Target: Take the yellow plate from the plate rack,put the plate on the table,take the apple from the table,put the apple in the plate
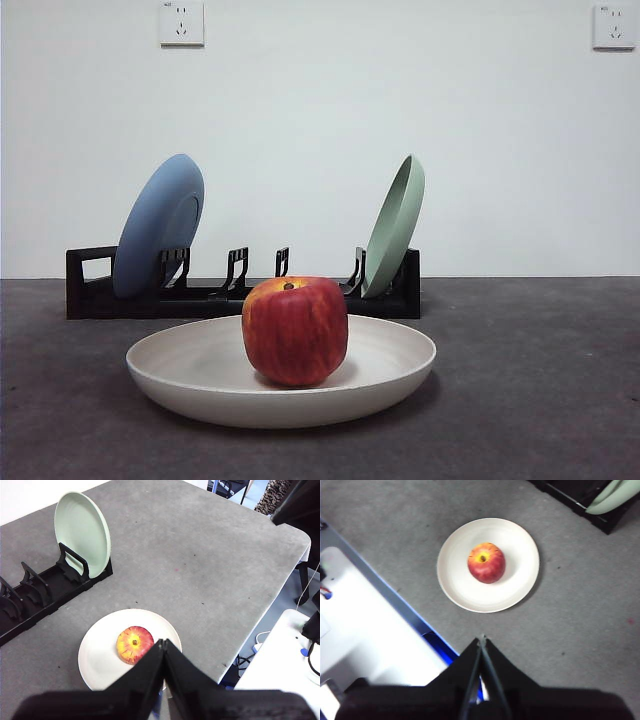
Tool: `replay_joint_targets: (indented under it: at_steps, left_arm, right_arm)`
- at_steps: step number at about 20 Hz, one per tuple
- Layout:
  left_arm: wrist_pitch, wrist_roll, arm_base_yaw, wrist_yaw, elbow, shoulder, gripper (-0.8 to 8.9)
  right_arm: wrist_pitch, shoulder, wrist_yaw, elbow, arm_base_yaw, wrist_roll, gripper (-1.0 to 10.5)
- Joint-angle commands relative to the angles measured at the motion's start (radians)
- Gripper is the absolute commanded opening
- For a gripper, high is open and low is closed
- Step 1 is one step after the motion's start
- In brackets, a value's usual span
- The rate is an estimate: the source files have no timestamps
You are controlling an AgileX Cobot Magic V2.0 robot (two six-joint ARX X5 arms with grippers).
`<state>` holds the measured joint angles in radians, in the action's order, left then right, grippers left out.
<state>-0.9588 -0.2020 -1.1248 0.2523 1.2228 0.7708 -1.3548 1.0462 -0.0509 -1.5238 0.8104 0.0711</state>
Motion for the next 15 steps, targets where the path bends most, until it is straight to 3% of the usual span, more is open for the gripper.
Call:
replay_joint_targets:
  at_steps: [1, 7, 15]
  left_arm:
    - [0.012, 0.027, 0.0, 0.011, -0.002, 0.002, -0.03]
    - [0.032, 0.142, 0.0, 0.044, -0.002, 0.015, -0.03]
    - [0.253, 0.43, 0.041, 0.147, -0.002, 0.021, -0.03]
  right_arm:
    - [-0.023, 0.004, 0.026, 0.002, 0.001, 0.006, 0.0]
    - [-0.023, 0.004, 0.068, 0.002, 0.001, 0.006, 0.0]
    - [-0.023, 0.004, 0.071, 0.002, 0.001, 0.006, 0.0]
